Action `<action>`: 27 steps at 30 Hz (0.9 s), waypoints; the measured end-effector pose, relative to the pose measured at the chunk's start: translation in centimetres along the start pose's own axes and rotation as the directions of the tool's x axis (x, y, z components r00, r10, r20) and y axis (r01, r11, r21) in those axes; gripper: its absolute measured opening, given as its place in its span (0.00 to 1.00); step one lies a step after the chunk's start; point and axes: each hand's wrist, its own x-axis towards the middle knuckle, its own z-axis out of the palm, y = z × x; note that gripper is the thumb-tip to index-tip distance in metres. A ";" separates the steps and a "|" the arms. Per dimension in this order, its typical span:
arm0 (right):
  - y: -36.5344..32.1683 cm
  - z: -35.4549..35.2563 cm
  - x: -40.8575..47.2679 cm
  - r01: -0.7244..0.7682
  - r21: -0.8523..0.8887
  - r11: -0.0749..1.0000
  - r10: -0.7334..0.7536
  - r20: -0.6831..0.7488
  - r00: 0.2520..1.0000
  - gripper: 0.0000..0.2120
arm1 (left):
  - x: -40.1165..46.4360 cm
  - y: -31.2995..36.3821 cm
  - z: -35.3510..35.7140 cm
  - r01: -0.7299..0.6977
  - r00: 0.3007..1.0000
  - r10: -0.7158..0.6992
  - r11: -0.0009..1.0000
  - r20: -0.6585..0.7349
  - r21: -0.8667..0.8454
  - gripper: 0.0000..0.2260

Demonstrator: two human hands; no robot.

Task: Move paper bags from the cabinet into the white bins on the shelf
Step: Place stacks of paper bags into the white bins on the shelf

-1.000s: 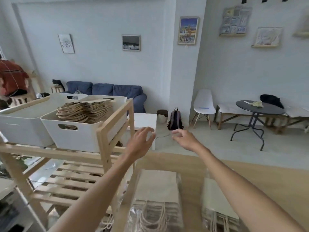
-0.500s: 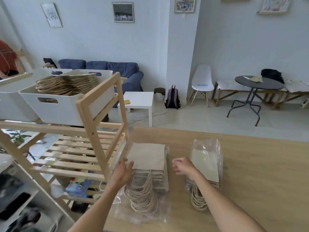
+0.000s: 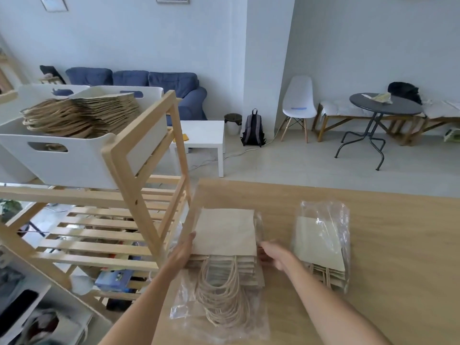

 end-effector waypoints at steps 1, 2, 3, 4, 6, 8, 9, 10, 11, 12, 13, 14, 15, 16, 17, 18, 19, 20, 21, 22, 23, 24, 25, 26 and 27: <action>0.8 -0.3 2.5 0.011 -0.053 0.999 -0.011 0.005 1.000 0.22 | 0.6 0.1 -0.2 0.014 1.000 -0.014 1.000 0.011 0.004 0.34; 0.7 -0.4 3.1 0.011 -0.060 0.998 -0.008 0.048 0.999 0.29 | 0.9 0.5 -0.4 0.011 0.999 -0.011 1.000 0.031 0.007 0.34; -0.1 -0.2 2.2 0.003 -0.052 0.999 0.001 0.072 0.997 0.30 | 1.1 0.9 -0.5 0.007 0.999 -0.008 1.000 0.048 0.017 0.34; -1.2 0.2 0.4 -0.021 -0.070 0.997 0.027 0.091 0.995 0.26 | 1.1 1.3 -0.7 0.001 0.998 -0.002 1.000 0.062 0.024 0.34; -4.7 1.6 -5.6 -0.101 -0.119 0.988 0.113 0.098 0.989 0.15 | 1.6 1.7 -1.0 0.027 0.996 -0.031 0.999 0.085 0.047 0.34; -5.6 2.0 -6.1 -0.130 -0.131 0.983 0.142 0.082 0.987 0.12 | 2.4 1.6 -1.4 0.028 0.992 -0.034 0.998 0.123 0.054 0.39; -5.9 2.0 -6.2 -0.138 -0.125 0.982 0.150 0.087 0.985 0.12 | 2.6 1.8 -1.5 0.031 0.989 -0.040 0.998 0.139 0.062 0.42; -6.2 2.1 -6.3 -0.147 -0.116 0.982 0.156 0.081 0.984 0.11 | 2.9 1.9 -1.5 0.029 0.987 -0.038 0.998 0.156 0.058 0.44; -6.4 2.2 -6.3 -0.154 -0.088 0.984 0.160 0.073 0.984 0.11 | 2.9 2.3 -1.5 0.025 0.985 -0.034 0.998 0.172 0.057 0.42; -6.6 2.3 -6.2 -0.162 -0.054 0.985 0.165 0.063 0.984 0.14 | 3.0 2.6 -1.5 0.022 0.983 -0.032 0.998 0.181 0.056 0.40; -6.6 2.4 -5.9 -0.166 -0.021 0.986 0.167 0.045 0.985 0.18 | 3.0 2.9 -1.5 0.026 0.981 -0.037 0.998 0.188 0.065 0.39; -6.6 2.3 -6.1 -0.164 0.000 0.986 0.164 0.028 0.986 0.23 | 3.1 3.2 -1.4 0.031 0.978 -0.045 0.997 0.203 0.072 0.39; -6.5 2.3 -5.8 -0.168 0.031 0.985 0.167 0.025 0.986 0.27 | 3.4 3.2 -1.4 0.036 0.975 -0.053 0.996 0.218 0.081 0.38; -6.4 2.2 -5.6 -0.171 0.033 0.985 0.170 0.028 0.985 0.27 | 3.7 3.2 -1.4 0.032 0.970 -0.051 0.996 0.238 0.086 0.36; -6.3 2.2 -5.5 -0.173 0.016 0.985 0.173 0.041 0.984 0.24 | 3.4 3.5 -1.5 0.035 0.968 -0.055 0.996 0.246 0.086 0.34; -6.4 2.3 -5.9 -0.183 -0.023 0.983 0.184 0.053 0.981 0.20 | 3.4 3.6 -1.6 0.033 0.968 -0.050 0.997 0.248 0.073 0.32; -6.4 2.3 -5.9 -0.194 -0.058 0.979 0.197 0.057 0.979 0.17 | 3.4 3.5 -1.8 0.029 0.967 -0.044 0.998 0.252 0.063 0.32; -6.4 2.4 -6.3 -0.199 -0.076 0.977 0.203 0.051 0.978 0.17 | 3.5 3.4 -1.9 0.023 0.964 -0.034 0.999 0.264 0.045 0.32; -6.3 2.4 -6.1 -0.203 -0.069 0.977 0.206 0.052 0.977 0.18 | 3.5 3.3 -2.0 0.014 0.960 -0.021 1.000 0.278 0.028 0.34; -6.3 2.5 -6.2 -0.203 -0.059 0.977 0.206 0.048 0.977 0.20 | 3.5 3.2 -2.1 0.009 0.958 -0.014 1.000 0.287 0.018 0.36; -6.3 2.7 -6.2 -0.201 -0.052 0.978 0.203 0.051 0.978 0.21 | 3.1 3.3 -2.4 0.019 0.955 -0.022 1.000 0.295 0.013 0.37; -6.4 2.9 -6.2 -0.200 -0.058 0.978 0.203 0.047 0.978 0.22 | 3.0 3.3 -2.4 0.029 0.954 -0.027 1.000 0.300 -0.002 0.38; -6.2 2.9 -5.8 -0.201 -0.055 0.978 0.204 0.046 0.978 0.22 | 2.9 3.3 -2.5 0.033 0.954 -0.026 0.999 0.299 -0.018 0.38; -6.3 3.1 -5.8 -0.204 -0.057 0.977 0.207 0.048 0.977 0.22 | 2.8 3.3 -2.5 0.029 0.953 -0.019 0.999 0.302 -0.030 0.37; -6.4 3.3 -5.8 -0.192 -0.053 0.980 0.195 0.057 0.979 0.24 | 2.5 3.4 -2.6 0.032 0.954 -0.017 0.999 0.301 -0.044 0.37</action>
